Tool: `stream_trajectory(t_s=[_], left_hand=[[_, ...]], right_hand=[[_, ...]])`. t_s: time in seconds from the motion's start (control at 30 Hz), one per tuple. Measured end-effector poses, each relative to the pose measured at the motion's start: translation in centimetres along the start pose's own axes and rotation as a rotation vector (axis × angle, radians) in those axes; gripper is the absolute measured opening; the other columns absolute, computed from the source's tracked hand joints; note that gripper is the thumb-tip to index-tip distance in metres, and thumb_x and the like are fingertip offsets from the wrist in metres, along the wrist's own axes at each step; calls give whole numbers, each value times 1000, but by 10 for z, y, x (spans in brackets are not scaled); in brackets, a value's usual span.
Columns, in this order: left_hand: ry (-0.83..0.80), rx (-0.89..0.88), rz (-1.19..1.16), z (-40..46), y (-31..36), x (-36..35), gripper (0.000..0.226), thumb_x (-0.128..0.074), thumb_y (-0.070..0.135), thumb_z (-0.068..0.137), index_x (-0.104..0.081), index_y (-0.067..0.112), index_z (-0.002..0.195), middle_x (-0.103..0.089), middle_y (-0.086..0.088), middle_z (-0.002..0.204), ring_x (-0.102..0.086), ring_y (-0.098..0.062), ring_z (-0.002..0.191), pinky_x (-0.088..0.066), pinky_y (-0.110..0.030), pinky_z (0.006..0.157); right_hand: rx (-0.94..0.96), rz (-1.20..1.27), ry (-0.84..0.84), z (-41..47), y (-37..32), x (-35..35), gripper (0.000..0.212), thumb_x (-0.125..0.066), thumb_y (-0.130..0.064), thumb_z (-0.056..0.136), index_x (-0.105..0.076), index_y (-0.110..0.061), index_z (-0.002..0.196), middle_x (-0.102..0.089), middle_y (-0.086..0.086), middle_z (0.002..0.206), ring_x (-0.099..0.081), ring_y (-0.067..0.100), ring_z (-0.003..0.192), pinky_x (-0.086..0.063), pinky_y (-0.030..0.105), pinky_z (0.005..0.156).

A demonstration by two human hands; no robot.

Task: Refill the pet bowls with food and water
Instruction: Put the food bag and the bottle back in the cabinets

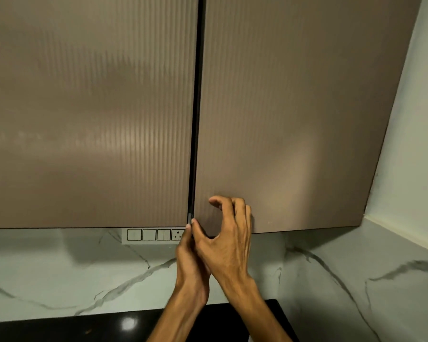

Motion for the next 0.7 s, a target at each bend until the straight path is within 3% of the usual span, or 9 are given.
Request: stream_trajectory(t_s=[0.07,0.17,0.37,0.57,0.7], left_hand=[[-46,23,-10,-8,-1,0,37,-48,36,106,-69,5,109,-78,-13,93,-75,-27,93,-54,-42,89],[-112,52,-46,-24,0,-1,42,-44,35,107,-68,1,115,-79,-17,99,-77,-27,92,-54,-40,87],[-184,90,-78,-43,-14,7,47,-45,38,106,-66,2,126,-75,-19,117,-67,-33,120,-48,-46,109],[-239,130,-90,-69,-24,9,47,-45,39,105,-66,2,127,-75,-18,120,-66,-33,123,-45,-46,113],[-259,166,-93,-83,-33,9,47,-45,39,106,-65,2,127,-74,-18,121,-64,-32,126,-42,-45,117]], right_hand=[[-12,9,11,-6,-4,6,50,-75,-46,76,-60,-29,121,-54,-10,117,-51,11,108,-51,37,90],[-25,24,20,-16,-11,15,51,-73,-47,78,-57,-30,123,-52,-12,119,-51,10,110,-53,41,90],[-42,35,15,-33,-26,43,53,-72,-44,80,-58,-28,128,-53,-12,122,-52,8,117,-51,35,96],[-78,35,6,-49,-42,72,57,-70,-46,79,-57,-25,131,-53,-10,125,-51,6,119,-45,18,99],[-85,22,16,-58,-48,90,58,-79,-37,79,-56,-25,132,-53,-10,124,-52,6,120,-45,20,102]])
Point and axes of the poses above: each hand's wrist, its own z-axis towards the middle knuckle, its own x-axis out of the back of the hand, y = z × x, the point moved 4 cm from there along z, towards the middle knuckle
